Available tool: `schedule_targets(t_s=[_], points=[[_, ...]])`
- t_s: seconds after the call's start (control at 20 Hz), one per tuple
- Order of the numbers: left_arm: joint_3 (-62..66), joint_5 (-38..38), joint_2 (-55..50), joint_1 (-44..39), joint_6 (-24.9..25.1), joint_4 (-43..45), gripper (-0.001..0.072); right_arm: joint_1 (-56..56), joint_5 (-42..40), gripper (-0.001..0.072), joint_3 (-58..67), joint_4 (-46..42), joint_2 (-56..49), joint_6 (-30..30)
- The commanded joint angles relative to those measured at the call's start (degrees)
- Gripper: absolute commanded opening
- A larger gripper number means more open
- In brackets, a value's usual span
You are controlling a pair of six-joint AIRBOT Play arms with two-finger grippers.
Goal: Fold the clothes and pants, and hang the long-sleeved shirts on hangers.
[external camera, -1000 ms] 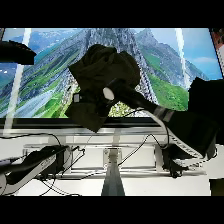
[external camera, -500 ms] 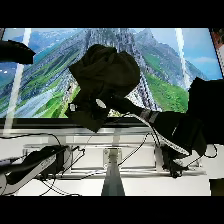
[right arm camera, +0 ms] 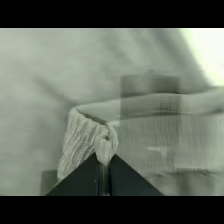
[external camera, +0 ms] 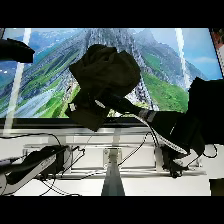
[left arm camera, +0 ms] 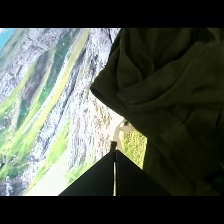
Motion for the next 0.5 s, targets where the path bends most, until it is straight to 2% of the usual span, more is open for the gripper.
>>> schedule_targets(t_s=[0.0,0.2,0.35,0.45], points=[[-0.02,1.95,-0.04,0.09,0.07,1.09,0.0018,-3.61,0.5,0.0031,5.4,-6.03,2.4,7.91],[-0.17,1.86,-0.04,0.55,0.02,7.06,0.0018,-15.47,3.74,0.003,14.08,-10.69,9.29,20.22],[-4.7,1.64,-0.02,3.37,0.0,4.28,0.0018,-28.22,7.87,0.0031,17.25,-10.45,15.85,31.17],[-11.87,1.66,-0.02,5.38,0.02,-1.27,0.0018,-36.59,12.55,0.003,17.25,-10.05,19.23,36.83]])
